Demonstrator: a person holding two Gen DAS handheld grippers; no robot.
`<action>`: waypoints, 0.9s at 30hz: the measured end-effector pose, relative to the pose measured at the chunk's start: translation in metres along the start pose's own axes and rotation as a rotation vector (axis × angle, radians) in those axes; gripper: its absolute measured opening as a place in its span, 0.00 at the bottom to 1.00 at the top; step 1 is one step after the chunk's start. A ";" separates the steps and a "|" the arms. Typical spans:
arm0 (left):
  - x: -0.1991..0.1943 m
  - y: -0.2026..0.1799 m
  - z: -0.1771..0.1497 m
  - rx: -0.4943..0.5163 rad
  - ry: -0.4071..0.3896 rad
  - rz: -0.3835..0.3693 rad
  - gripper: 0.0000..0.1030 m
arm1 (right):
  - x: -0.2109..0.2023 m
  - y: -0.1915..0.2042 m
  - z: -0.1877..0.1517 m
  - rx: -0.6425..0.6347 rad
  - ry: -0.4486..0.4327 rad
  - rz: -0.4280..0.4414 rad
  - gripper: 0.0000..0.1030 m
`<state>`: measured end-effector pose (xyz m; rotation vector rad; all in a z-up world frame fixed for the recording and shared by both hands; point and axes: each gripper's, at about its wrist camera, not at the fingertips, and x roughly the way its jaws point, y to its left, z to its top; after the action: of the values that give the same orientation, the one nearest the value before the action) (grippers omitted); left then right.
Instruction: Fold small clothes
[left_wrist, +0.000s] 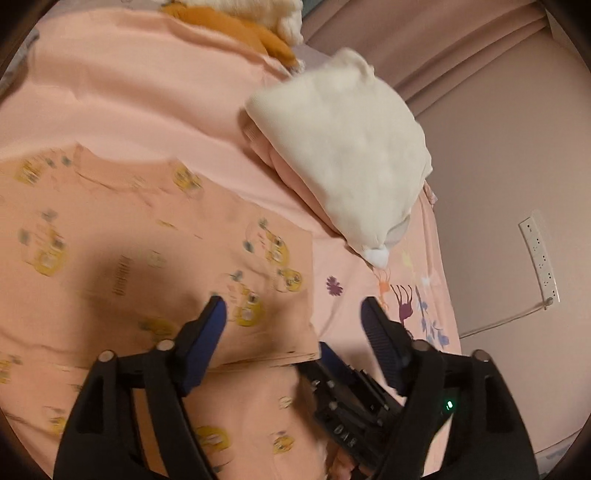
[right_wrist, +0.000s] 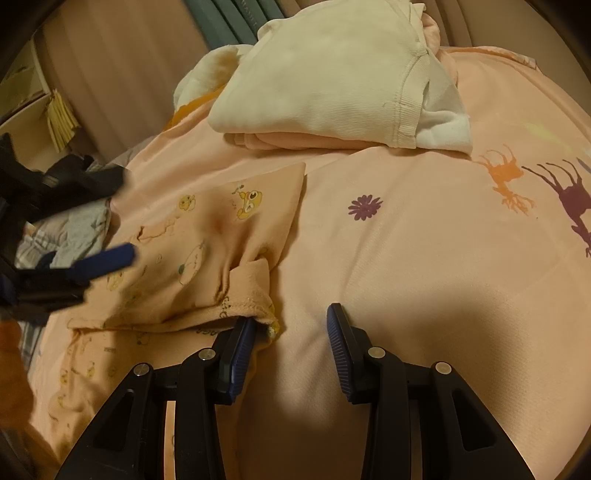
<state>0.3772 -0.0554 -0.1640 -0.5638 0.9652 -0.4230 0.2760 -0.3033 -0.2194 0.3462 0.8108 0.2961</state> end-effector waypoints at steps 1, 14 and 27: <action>-0.009 0.005 0.001 0.001 -0.005 0.008 0.75 | 0.000 0.000 0.000 0.001 0.000 0.001 0.37; -0.093 0.183 -0.031 -0.101 -0.095 0.351 0.68 | 0.003 0.000 0.001 0.014 0.002 0.014 0.37; -0.105 0.193 -0.041 -0.084 -0.056 0.572 0.76 | -0.003 -0.009 0.000 0.053 0.030 0.050 0.37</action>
<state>0.3059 0.1450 -0.2341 -0.3493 1.0440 0.1446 0.2751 -0.3128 -0.2207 0.4130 0.8410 0.3280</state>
